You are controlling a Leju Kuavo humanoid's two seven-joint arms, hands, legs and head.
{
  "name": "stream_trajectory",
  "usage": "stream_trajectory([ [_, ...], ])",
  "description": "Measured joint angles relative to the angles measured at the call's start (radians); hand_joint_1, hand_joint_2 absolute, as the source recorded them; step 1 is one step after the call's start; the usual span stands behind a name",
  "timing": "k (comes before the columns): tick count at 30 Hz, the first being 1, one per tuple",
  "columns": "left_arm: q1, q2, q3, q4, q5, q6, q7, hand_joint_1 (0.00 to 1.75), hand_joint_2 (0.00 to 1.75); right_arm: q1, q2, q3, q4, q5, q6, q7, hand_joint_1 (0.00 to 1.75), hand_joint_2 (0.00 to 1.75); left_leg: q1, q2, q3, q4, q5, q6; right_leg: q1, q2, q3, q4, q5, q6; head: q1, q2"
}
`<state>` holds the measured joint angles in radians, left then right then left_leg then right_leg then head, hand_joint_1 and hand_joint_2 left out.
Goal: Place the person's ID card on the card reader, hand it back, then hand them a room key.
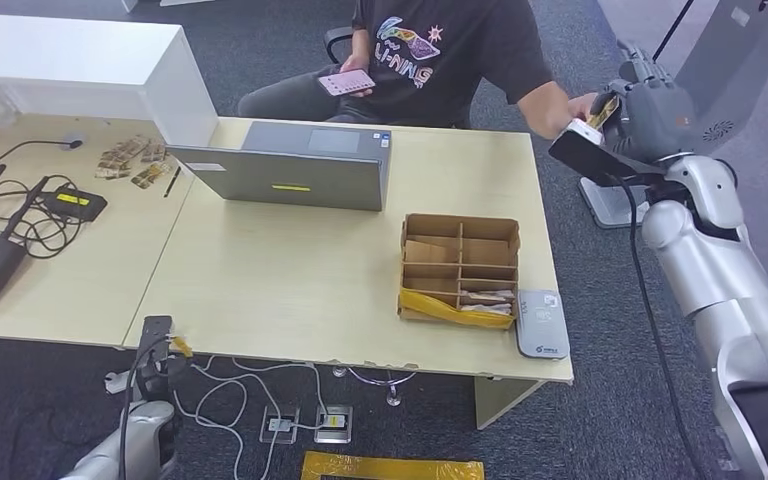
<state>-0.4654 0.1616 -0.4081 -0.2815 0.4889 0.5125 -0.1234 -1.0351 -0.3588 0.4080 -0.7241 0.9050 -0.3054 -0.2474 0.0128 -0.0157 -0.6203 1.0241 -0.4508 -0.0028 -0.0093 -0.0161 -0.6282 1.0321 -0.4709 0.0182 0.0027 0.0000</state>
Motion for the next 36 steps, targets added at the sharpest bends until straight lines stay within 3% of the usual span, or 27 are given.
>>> stream_trajectory([
  [6, -0.011, -0.012, -0.006, 0.000, -0.023, -0.007, 0.027, 0.00, 0.00, -0.042, 0.086, 0.033, 0.130, 0.053, 0.007, 0.023, 1.75, 1.75, 0.000, -0.001, 0.000, 0.000, 0.000, 0.000, 0.000, -0.001, -0.001, 0.000, 0.000, 0.000, 0.000, 0.000],
  [12, -0.014, -0.016, -0.013, 0.000, -0.028, -0.004, 0.028, 0.00, 0.00, -0.051, 0.128, 0.055, 0.202, 0.060, 0.016, 0.035, 1.75, 1.75, 0.000, -0.001, -0.001, 0.000, 0.000, 0.000, 0.000, -0.001, -0.001, -0.001, 0.000, 0.000, 0.000, 0.000],
  [13, -0.014, -0.016, -0.013, 0.000, -0.028, -0.004, 0.028, 0.00, 0.00, -0.052, 0.132, 0.058, 0.211, 0.060, 0.018, 0.038, 1.62, 1.75, 0.000, -0.001, -0.001, 0.000, 0.000, 0.000, 0.000, -0.001, -0.001, -0.001, 0.000, 0.000, 0.000, 0.000],
  [16, -0.015, -0.017, -0.015, 0.000, -0.031, -0.004, 0.034, 0.00, 0.00, -0.053, 0.139, 0.066, 0.234, 0.061, 0.021, 0.044, 0.31, 1.75, 0.000, -0.001, -0.001, 0.000, 0.000, 0.000, 0.000, -0.001, -0.001, -0.001, 0.000, 0.000, 0.000, 0.000],
  [17, -0.015, -0.017, -0.015, 0.000, -0.031, -0.004, 0.036, 0.00, 0.00, -0.052, 0.140, 0.068, 0.239, 0.059, 0.021, 0.045, 0.00, 1.75, 0.000, -0.001, -0.001, 0.000, 0.000, 0.000, 0.000, -0.001, -0.001, -0.001, 0.000, 0.000, 0.000, 0.000],
  [29, -0.014, -0.017, -0.014, 0.001, -0.028, 0.000, 0.038, 0.00, 0.00, -0.052, 0.141, 0.064, 0.268, -0.093, 0.006, -0.039, 0.00, 1.75, 0.000, -0.001, -0.001, 0.001, 0.001, 0.000, 0.000, -0.001, -0.001, -0.001, 0.001, 0.000, 0.000, 0.000],
  [36, -0.014, -0.017, -0.014, 0.001, -0.027, 0.009, 0.033, 0.00, 0.00, -0.065, 0.144, 0.017, 0.248, -0.330, 0.099, -0.132, 0.00, 1.75, 0.000, -0.001, -0.001, 0.001, 0.001, 0.001, 0.000, -0.001, 0.000, -0.001, 0.001, 0.000, 0.000, 0.000],
])
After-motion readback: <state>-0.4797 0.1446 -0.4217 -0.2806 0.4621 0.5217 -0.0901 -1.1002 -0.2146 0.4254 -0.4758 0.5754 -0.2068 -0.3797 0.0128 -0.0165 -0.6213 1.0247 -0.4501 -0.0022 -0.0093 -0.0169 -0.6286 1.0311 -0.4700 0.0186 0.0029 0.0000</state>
